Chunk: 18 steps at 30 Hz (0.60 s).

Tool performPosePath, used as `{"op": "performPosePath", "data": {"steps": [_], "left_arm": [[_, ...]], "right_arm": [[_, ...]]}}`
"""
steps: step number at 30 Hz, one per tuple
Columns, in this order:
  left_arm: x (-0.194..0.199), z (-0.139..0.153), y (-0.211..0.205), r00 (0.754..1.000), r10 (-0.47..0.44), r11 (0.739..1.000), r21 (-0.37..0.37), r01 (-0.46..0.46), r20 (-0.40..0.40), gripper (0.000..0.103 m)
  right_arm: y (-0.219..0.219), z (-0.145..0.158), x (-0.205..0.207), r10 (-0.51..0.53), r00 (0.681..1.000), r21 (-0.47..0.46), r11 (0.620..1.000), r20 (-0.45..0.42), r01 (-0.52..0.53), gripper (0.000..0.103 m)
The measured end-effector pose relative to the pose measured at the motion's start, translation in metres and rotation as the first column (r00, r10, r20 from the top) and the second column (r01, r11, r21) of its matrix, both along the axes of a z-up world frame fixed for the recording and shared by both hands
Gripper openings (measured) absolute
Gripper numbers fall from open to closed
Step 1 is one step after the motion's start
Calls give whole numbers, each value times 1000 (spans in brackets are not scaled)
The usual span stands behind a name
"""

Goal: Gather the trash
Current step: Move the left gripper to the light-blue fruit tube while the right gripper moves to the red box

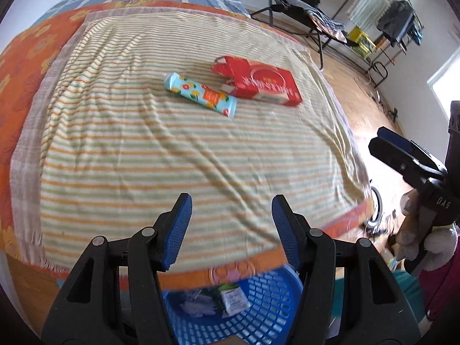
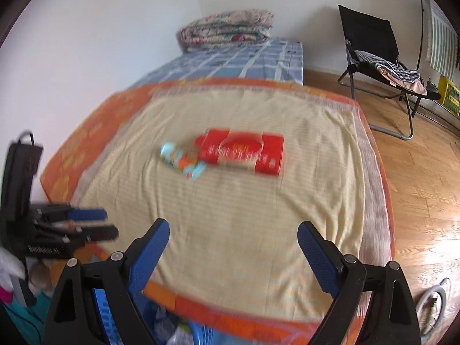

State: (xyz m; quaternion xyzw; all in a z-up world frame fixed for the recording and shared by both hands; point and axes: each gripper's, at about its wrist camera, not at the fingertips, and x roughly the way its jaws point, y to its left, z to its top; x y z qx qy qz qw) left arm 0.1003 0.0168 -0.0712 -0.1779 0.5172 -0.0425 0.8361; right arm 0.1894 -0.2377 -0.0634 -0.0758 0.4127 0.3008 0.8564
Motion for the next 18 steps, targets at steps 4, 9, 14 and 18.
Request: {"op": "performPosePath", "data": {"steps": [4, 9, 14, 18], "left_arm": [[25, -2, 7, 1000, 16, 1000, 0, -16, 12, 59], [49, -7, 13, 1000, 18, 1000, -19, -17, 12, 59], [70, -15, 14, 1000, -2, 1000, -15, 2, 9, 59], [84, -25, 20, 1000, 1, 999, -33, -1, -5, 59]], "right_arm": [[15, 3, 32, 3, 1000, -2, 1000, 25, -3, 92], [29, -7, 84, 3, 998, 59, 998, -66, 1, 92], [37, -24, 127, -25, 988, 100, 994, -154, 41, 92], [46, -32, 156, -27, 987, 109, 993, -160, 45, 92]]}}
